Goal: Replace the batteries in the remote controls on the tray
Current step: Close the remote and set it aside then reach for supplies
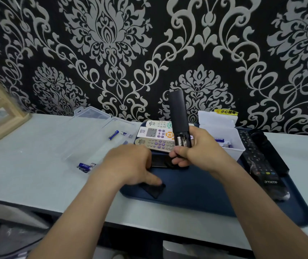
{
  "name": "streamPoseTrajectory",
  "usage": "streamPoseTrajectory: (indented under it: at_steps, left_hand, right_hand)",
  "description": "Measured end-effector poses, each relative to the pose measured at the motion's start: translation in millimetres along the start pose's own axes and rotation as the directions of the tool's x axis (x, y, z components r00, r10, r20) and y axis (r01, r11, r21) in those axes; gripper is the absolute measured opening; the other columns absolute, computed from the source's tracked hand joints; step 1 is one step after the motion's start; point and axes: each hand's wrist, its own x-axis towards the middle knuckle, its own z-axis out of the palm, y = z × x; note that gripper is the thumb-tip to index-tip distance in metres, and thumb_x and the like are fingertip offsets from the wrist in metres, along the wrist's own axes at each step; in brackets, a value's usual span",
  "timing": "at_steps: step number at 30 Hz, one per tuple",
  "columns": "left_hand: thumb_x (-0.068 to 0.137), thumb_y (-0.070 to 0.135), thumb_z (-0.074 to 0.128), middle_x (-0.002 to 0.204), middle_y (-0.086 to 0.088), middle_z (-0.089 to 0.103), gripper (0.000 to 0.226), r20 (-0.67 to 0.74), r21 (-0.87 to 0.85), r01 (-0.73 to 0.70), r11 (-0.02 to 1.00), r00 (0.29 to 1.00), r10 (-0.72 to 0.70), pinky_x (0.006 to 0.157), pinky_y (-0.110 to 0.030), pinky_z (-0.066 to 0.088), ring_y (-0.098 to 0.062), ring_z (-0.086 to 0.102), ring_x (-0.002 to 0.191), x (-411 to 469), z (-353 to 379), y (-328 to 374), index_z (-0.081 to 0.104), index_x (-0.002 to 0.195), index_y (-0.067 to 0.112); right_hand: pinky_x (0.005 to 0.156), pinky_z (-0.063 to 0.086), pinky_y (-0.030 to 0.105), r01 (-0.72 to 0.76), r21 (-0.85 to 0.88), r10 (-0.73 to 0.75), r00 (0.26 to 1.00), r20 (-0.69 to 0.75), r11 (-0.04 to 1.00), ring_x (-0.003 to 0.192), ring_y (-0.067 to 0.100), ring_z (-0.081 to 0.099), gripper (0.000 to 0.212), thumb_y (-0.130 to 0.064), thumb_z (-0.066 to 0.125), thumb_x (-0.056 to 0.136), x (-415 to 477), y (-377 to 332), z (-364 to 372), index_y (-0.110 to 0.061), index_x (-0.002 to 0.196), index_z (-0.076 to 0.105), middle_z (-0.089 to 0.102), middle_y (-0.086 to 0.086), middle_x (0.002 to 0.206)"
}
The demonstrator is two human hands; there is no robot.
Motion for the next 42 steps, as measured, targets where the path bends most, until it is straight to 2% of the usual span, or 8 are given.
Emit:
streamPoseTrajectory:
  at_steps: [6, 10, 14, 22, 26, 32, 37, 42]
  left_hand:
    - [0.055, 0.063, 0.079, 0.103, 0.005, 0.062, 0.061, 0.071, -0.04, -0.084, 0.996, 0.994, 0.087, 0.075, -0.03, 0.047, -0.018, 0.054, 0.09, 3.3, 13.8, 7.5, 0.058, 0.102, 0.03]
    - [0.065, 0.048, 0.081, 0.078, 0.01, 0.063, 0.031, 0.046, -0.283, -0.141, 0.949, 0.986, 0.16, 0.067, -0.026, 0.046, -0.012, 0.057, 0.075, 7.1, 13.8, -3.4, 0.065, 0.083, 0.029]
    - [0.086, 0.019, 0.07, 0.062, 0.002, 0.051, 0.013, -0.046, -0.816, -0.099, 0.57, 0.993, 0.107, 0.048, -0.021, 0.041, -0.014, 0.047, 0.059, 3.2, 2.0, -14.0, 0.068, 0.076, 0.011]
    - [0.094, 0.016, 0.057, 0.061, -0.007, 0.059, 0.02, 0.001, -0.994, -0.006, 0.109, 0.998, 0.063, 0.046, -0.017, 0.05, -0.013, 0.06, 0.049, 0.9, -3.8, -7.9, 0.059, 0.074, 0.01]
    - [0.092, 0.016, 0.062, 0.07, -0.008, 0.065, 0.01, -0.047, -0.964, -0.07, 0.257, 0.994, 0.097, 0.05, -0.021, 0.052, -0.016, 0.064, 0.054, 2.2, 5.4, 10.8, 0.058, 0.101, 0.014]
    - [0.073, 0.034, 0.079, 0.097, 0.011, 0.067, 0.048, -0.44, -0.556, -0.342, 0.758, 0.894, 0.081, 0.077, -0.023, 0.049, -0.007, 0.062, 0.083, 2.6, 15.0, 27.2, 0.054, 0.114, 0.036]
    - [0.073, 0.029, 0.073, 0.096, 0.01, 0.071, 0.043, -0.44, -0.595, -0.309, 0.741, 0.898, 0.021, 0.08, -0.034, 0.053, -0.009, 0.066, 0.084, 4.4, 16.7, 27.0, 0.056, 0.112, 0.036]
    - [0.075, 0.025, 0.067, 0.104, 0.011, 0.069, 0.042, -0.582, -0.547, -0.341, 0.764, 0.811, -0.055, 0.084, -0.021, 0.047, -0.004, 0.061, 0.091, 3.2, 14.7, 31.7, 0.062, 0.116, 0.034]
  right_hand:
    - [0.054, 0.056, 0.025, -0.031, 0.018, 0.03, 0.999, 0.044, 0.999, 0.065, 0.023, 0.073, 0.022, -0.002, 0.065, 0.091, 2.7, 1.6, 11.3, -0.014, 0.106, 0.055, 0.075, 0.012, 0.079]
    - [0.054, 0.055, 0.025, -0.049, 0.082, 0.043, 0.996, 0.081, 0.995, 0.062, 0.017, 0.069, 0.02, -0.004, 0.06, 0.094, 1.1, 1.6, 10.2, -0.019, 0.102, 0.05, 0.067, 0.007, 0.073]
    - [0.048, 0.048, 0.023, -0.089, 0.285, 0.066, 0.994, 0.089, 0.954, 0.057, 0.014, 0.06, 0.008, -0.019, 0.058, 0.098, 0.4, -3.9, 7.9, -0.021, 0.102, 0.05, 0.06, 0.003, 0.069]
    - [0.048, 0.043, 0.019, 0.013, 0.486, -0.046, 0.997, 0.055, 0.874, 0.065, 0.011, 0.061, 0.02, -0.02, 0.066, 0.091, 0.0, -5.6, 3.6, -0.018, 0.102, 0.051, 0.065, -0.005, 0.072]
    - [0.055, 0.047, 0.024, 0.059, 0.41, -0.072, 0.997, 0.015, 0.91, 0.066, 0.008, 0.063, 0.016, -0.007, 0.063, 0.093, 3.3, 0.4, 9.6, -0.017, 0.101, 0.053, 0.068, -0.009, 0.069]
    - [0.056, 0.048, 0.028, 0.086, 0.273, -0.065, 0.994, -0.083, 0.958, 0.077, 0.017, 0.067, 0.023, -0.003, 0.062, 0.091, 7.0, 5.4, 13.1, -0.012, 0.11, 0.052, 0.065, 0.007, 0.089]
    - [0.056, 0.046, 0.021, 0.058, 0.292, -0.047, 0.998, -0.046, 0.955, 0.078, 0.01, 0.067, 0.024, -0.003, 0.061, 0.091, 6.7, 5.2, 16.0, -0.017, 0.109, 0.053, 0.068, 0.003, 0.093]
    - [0.076, 0.052, 0.034, 0.042, 0.361, -0.061, 0.997, 0.041, 0.931, 0.088, 0.014, 0.067, 0.025, -0.008, 0.06, 0.092, 4.2, 2.0, 19.6, -0.013, 0.116, 0.055, 0.07, 0.005, 0.095]
